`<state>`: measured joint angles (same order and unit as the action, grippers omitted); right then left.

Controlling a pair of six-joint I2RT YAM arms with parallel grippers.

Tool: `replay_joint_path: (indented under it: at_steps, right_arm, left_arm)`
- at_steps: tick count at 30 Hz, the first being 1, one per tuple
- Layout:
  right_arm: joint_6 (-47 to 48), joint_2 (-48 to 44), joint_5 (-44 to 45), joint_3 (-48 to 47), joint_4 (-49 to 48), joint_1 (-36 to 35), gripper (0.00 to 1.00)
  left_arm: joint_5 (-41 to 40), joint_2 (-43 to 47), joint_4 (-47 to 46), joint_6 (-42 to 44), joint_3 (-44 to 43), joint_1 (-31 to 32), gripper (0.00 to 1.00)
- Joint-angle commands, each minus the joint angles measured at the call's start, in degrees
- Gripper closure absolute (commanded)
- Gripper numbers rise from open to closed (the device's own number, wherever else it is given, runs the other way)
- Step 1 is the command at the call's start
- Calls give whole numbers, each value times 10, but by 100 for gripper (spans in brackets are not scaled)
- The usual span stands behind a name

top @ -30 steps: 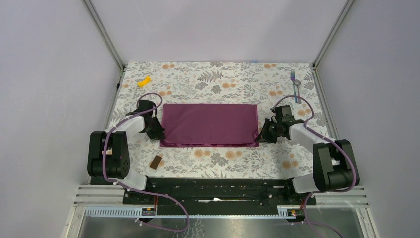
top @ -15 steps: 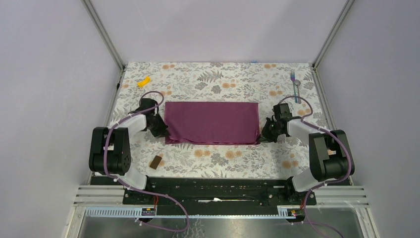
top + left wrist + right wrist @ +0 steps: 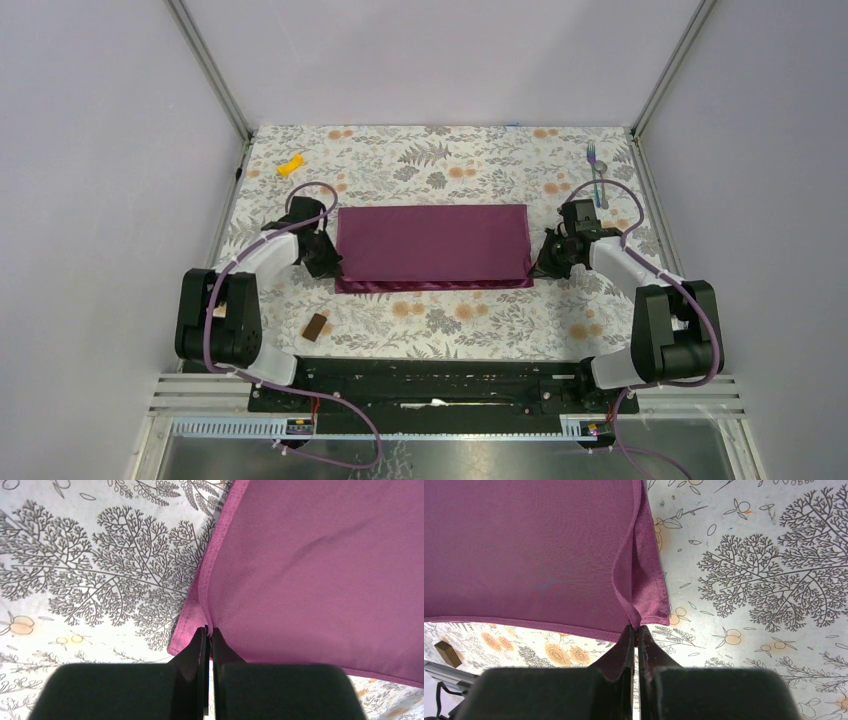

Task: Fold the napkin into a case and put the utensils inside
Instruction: Fold and flatten the napkin at the center of the board.

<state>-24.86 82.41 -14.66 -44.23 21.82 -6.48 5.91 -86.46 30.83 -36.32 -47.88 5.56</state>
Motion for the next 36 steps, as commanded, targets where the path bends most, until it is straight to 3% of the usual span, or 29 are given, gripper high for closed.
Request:
replay_joint_path:
  at_steps: [1, 24, 36]
  right_arm:
    - [12, -22, -13, -16, 27, 0, 100]
    - [5, 43, -27, 2, -28, 0, 100]
    - [5, 27, -25, 3, -23, 0, 93]
  left_arm:
    - [-20, 38, 24, 12, -11, 0, 100]
    - [-26, -10, -11, 9, 25, 0, 99]
    - [-28, 14, 3, 13, 23, 0, 96]
